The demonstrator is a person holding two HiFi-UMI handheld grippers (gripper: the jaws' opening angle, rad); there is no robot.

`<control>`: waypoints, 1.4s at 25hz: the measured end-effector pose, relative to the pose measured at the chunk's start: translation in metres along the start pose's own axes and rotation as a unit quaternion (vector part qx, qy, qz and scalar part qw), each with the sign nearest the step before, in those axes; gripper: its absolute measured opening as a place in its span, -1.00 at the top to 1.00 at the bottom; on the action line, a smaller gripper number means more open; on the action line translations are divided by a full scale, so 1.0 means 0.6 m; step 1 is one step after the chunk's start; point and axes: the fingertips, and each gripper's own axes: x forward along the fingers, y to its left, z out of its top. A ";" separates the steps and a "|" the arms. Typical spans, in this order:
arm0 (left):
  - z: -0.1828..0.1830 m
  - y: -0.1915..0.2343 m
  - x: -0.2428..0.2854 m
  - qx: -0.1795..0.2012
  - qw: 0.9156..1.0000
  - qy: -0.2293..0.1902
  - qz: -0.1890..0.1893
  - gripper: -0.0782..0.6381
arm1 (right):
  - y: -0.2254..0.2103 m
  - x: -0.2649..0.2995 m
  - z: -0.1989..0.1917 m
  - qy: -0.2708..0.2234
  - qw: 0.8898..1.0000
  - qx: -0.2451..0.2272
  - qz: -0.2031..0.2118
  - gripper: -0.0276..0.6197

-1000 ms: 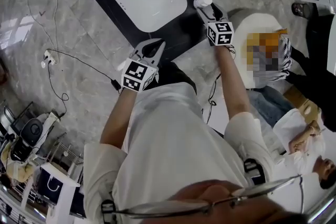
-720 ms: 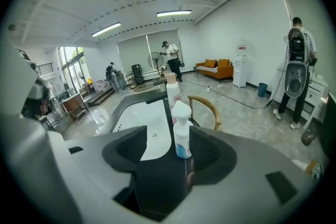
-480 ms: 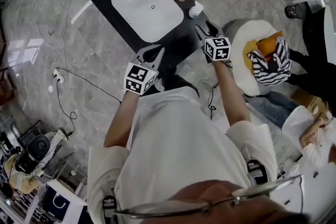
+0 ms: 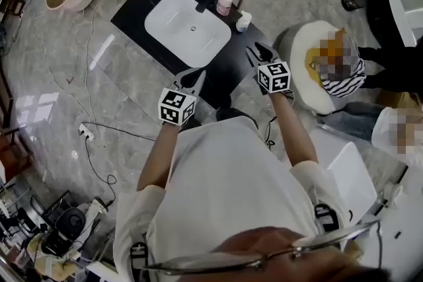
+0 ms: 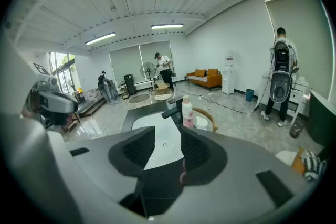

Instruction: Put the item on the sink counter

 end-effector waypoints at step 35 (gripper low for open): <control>0.058 -0.095 -0.107 0.068 0.984 -0.044 -0.157 0.77 | 0.198 -0.311 0.028 -0.128 0.983 0.058 -0.115 0.90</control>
